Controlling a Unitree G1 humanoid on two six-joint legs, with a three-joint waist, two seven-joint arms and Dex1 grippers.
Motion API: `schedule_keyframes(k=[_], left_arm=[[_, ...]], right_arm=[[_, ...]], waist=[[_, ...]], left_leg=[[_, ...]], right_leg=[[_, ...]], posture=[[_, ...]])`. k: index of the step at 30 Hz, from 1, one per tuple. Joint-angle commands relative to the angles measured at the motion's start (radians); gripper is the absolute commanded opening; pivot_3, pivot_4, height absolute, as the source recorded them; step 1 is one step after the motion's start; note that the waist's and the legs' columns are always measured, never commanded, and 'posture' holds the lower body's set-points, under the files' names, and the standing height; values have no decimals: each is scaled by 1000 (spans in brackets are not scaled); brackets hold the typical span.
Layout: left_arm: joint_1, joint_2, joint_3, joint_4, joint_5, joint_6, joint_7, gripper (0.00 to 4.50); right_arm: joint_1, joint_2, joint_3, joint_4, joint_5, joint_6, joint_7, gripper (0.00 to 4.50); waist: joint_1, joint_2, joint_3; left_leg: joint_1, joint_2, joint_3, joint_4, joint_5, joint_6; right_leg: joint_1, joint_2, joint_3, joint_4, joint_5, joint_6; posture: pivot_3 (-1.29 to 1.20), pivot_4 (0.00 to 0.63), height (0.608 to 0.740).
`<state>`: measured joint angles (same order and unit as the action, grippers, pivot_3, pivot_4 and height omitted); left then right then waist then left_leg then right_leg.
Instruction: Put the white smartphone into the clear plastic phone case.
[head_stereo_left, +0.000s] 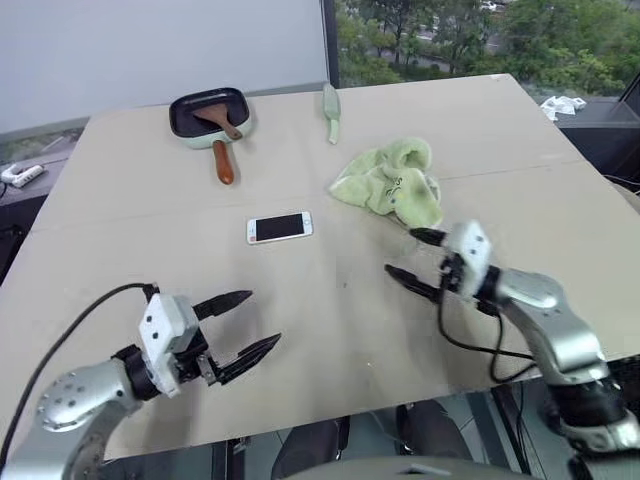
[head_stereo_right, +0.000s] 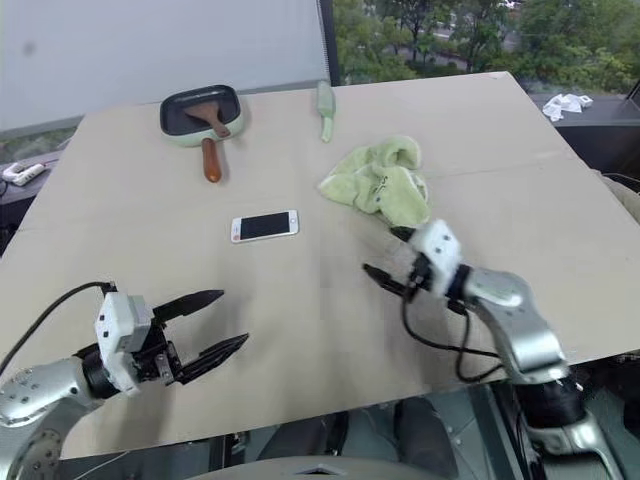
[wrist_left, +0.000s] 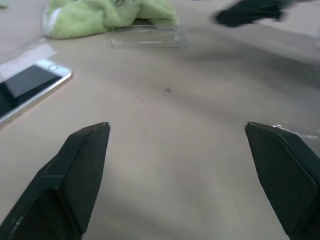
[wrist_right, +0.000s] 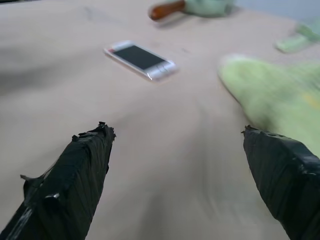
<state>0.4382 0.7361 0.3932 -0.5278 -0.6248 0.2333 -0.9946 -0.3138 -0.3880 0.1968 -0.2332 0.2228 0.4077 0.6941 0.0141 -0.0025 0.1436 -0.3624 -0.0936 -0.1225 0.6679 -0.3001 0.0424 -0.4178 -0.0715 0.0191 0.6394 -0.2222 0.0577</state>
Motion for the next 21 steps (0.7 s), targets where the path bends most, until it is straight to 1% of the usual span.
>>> schedule_keyframes(k=[1,4,6,7,8,9,11,12,13,14,15,16,19,21], left_arm=[[-24,49,67,15,-41,21,-42,4412],[-37,77,92,42,-25,22,-60,4412],[-38,77,101,50,-10,22,-53,4412],[-38,75,103,50,-5,23,-48,4500],[-38,73,106,50,-2,26,-43,4500],[-39,71,108,49,-1,29,-37,4500],[-42,68,108,47,3,32,-29,4500],[-43,66,106,45,5,34,-24,4500],[-44,65,103,43,8,37,-18,4500],[-45,63,102,41,11,39,-14,4500],[-46,62,100,40,13,40,-10,4500],[-47,60,99,39,15,41,-8,4500],[-50,59,96,36,16,43,-2,4500],[-52,61,94,35,17,41,-3,4500]], right_arm=[[-88,41,61,77,-91,104,-95,4469],[-141,53,100,150,-149,202,-136,4469],[-155,50,107,168,-165,302,-158,4469],[-158,46,110,169,-165,327,-156,3956],[-158,40,115,164,-163,349,-148,3698],[-158,34,119,155,-160,378,-144,3115],[-159,30,122,143,-158,403,-143,2235],[-159,30,125,137,-158,405,-143,1895],[-158,30,127,131,-158,406,-142,1357],[-158,30,129,126,-157,409,-143,933],[-158,29,133,121,-159,407,-141,348],[-158,29,135,117,-160,407,-141,49],[-161,22,136,112,-165,388,-139,49],[-166,-2,145,112,-167,317,-96,49]], waist=[[1,0,0],[0,0,0],[-2,0,0],[-3,1,0],[-4,0,0],[-4,0,0],[-1,0,0],[-1,0,0],[-2,0,-1],[-3,-1,-1],[-4,-1,-1],[-6,0,-1],[-8,0,0],[-7,0,0]], left_leg=[[-1,0,0,0,0,0],[-1,-1,0,0,0,0],[-1,-1,1,-1,0,0],[-1,-1,1,-2,0,0],[-1,-1,1,-2,0,0],[-1,-1,1,-2,0,0],[0,-1,0,-2,0,0],[0,-1,0,-2,0,0],[0,-1,0,-2,0,0],[0,-1,0,-2,0,0],[1,-1,0,-2,0,0],[1,-1,0,-2,0,0],[0,-1,0,-2,0,0],[0,-1,1,-2,0,0]], right_leg=[[-1,0,0,0,0,0],[-1,0,-2,-1,0,0],[-1,0,-2,-1,0,0],[-2,0,-2,-1,0,0],[-2,0,-1,-1,0,0],[-2,0,-1,-1,0,0],[-1,0,-1,-1,0,0],[-1,0,-2,-1,0,0],[-1,0,-2,-1,0,0],[-1,0,-2,-1,0,0],[-1,0,-2,-1,0,0],[-1,0,-2,-1,0,0],[-1,0,-2,-1,0,0],[-1,0,-2,-1,0,0]], posture=[[0,150,740],[0,150,740],[0,150,740],[0,150,740],[0,150,740],[0,150,740],[0,150,740],[0,150,740],[0,150,740],[0,150,740],[0,150,740],[0,150,740],[0,150,740],[0,150,740]])
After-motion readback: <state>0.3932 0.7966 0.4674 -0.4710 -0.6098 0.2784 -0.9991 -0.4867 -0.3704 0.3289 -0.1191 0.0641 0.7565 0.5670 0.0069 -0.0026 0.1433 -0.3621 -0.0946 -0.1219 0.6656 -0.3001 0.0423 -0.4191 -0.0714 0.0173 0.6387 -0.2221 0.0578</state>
